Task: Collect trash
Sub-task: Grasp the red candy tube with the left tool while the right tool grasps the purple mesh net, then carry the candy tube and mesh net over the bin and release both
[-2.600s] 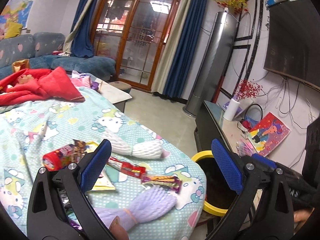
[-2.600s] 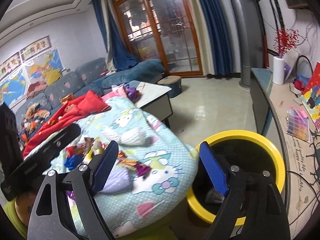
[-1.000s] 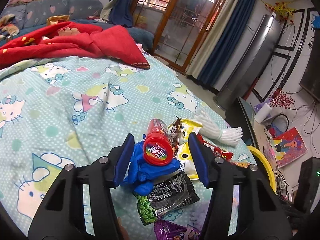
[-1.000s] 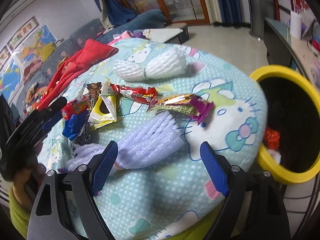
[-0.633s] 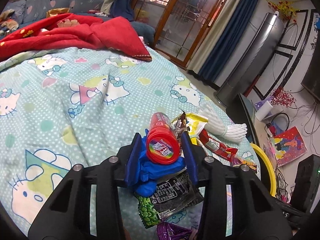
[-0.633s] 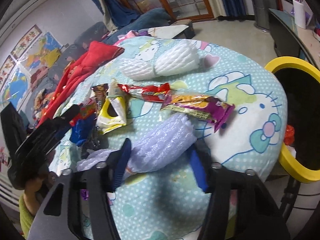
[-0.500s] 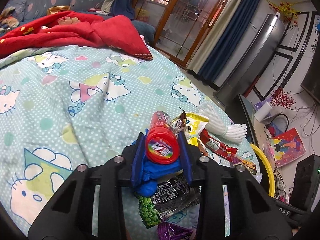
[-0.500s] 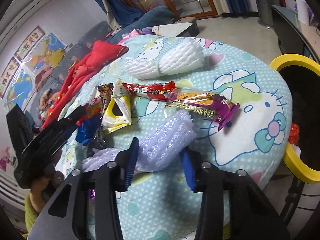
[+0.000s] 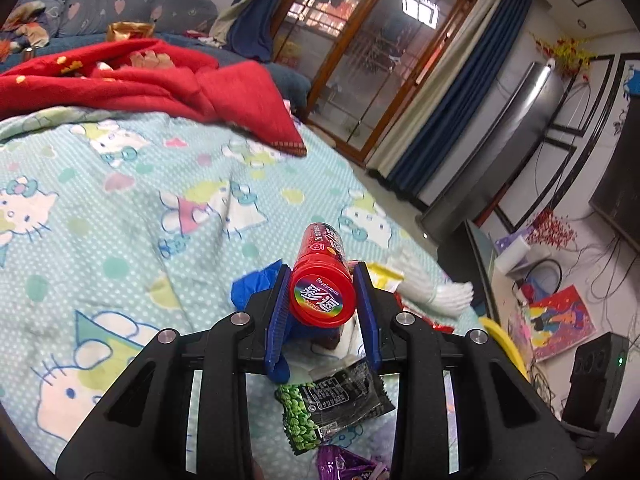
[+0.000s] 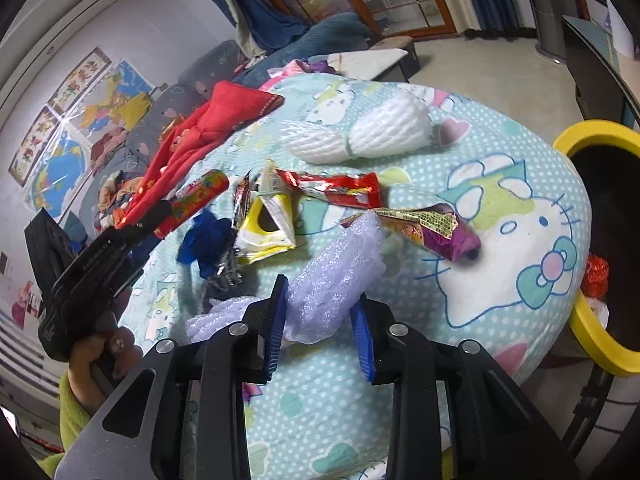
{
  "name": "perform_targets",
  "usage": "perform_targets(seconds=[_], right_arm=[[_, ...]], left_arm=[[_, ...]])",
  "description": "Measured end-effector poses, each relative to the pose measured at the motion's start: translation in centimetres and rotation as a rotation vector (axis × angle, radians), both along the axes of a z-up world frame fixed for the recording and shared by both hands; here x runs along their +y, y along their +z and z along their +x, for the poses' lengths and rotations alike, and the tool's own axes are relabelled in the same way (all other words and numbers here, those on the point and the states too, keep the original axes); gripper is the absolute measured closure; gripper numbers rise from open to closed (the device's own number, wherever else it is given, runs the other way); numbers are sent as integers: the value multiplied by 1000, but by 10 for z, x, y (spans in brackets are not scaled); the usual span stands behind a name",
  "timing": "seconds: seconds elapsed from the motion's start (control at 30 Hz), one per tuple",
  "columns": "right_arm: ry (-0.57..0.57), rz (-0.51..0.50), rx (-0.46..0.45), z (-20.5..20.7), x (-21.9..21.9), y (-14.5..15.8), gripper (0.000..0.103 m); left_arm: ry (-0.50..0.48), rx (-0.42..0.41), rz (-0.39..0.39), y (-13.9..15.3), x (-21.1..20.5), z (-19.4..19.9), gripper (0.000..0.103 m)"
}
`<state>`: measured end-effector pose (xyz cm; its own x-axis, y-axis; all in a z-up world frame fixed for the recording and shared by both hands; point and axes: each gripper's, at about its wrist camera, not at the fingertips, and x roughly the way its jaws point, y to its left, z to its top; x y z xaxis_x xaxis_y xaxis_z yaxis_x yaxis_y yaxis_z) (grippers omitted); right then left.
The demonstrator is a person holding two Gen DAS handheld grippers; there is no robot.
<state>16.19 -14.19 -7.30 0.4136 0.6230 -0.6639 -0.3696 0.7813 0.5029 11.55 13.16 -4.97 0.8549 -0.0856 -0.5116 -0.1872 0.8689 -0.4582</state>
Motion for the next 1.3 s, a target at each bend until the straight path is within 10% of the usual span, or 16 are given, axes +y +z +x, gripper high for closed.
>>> perform_targets(seconds=[0.47, 0.83, 1.3], right_arm=[[51, 21, -161, -15, -3, 39, 75], [125, 45, -102, -27, 2, 45, 75], [-46, 29, -260, -14, -45, 75, 75]], left_arm=[[-9, -90, -5, 31, 6, -16, 78], [-55, -120, -2, 44, -11, -20, 78], [-157, -150, 29, 55, -54, -24, 78]])
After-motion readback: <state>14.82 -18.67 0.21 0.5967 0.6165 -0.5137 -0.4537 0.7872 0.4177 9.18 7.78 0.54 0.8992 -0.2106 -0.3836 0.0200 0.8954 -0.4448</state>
